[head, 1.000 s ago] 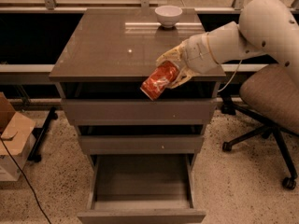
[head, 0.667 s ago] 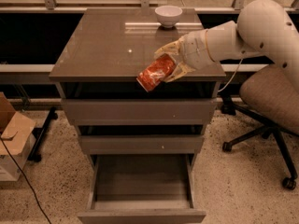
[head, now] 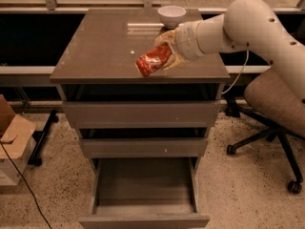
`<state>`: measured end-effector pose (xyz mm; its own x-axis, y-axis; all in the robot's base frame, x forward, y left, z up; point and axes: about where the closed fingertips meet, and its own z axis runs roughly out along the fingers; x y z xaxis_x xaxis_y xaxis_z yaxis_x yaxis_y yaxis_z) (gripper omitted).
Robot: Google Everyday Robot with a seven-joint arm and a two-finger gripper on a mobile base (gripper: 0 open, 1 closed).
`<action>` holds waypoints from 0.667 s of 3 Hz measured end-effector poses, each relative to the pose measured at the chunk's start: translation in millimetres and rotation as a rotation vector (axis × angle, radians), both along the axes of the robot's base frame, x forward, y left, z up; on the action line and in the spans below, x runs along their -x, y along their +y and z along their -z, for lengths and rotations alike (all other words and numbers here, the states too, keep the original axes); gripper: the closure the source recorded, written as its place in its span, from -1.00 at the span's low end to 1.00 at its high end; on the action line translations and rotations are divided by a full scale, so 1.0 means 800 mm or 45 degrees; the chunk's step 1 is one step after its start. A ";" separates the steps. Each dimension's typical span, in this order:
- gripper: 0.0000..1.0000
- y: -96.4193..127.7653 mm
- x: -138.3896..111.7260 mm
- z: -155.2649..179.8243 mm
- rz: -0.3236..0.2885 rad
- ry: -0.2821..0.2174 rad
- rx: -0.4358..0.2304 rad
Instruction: Pick coke can from bottom drawer and place on counter
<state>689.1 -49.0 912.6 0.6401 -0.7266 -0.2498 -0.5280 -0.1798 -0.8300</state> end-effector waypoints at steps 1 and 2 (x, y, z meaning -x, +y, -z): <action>1.00 0.008 -0.028 0.005 0.086 0.028 0.068; 0.62 0.012 -0.054 0.010 0.159 0.047 0.148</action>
Offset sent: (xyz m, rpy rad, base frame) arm 0.0682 0.0091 -0.0078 -0.1964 0.0498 -0.2033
